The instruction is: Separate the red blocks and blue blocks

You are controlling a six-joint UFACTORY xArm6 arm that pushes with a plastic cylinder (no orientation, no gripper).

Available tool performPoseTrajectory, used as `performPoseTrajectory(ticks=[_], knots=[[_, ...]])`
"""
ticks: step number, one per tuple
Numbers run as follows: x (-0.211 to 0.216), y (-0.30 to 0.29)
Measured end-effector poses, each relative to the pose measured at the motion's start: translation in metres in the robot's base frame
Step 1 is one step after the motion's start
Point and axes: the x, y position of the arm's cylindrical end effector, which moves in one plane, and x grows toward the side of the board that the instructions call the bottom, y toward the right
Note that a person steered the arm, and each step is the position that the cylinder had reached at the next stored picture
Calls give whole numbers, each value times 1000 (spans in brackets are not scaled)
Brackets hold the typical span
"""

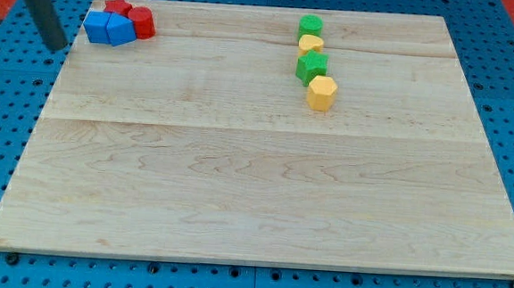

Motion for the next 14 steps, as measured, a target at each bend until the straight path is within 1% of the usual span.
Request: performPoseTrajectory(ticks=[1,2,3,4,5,6,8,9,10,11,12,13,14], knots=[[-53,0],[-98,0],[-98,10],[-64,65],[-9,101],[-2,107],[-57,99],[-84,120],[-62,167],[10,196],[101,207],[166,234],[194,285]])
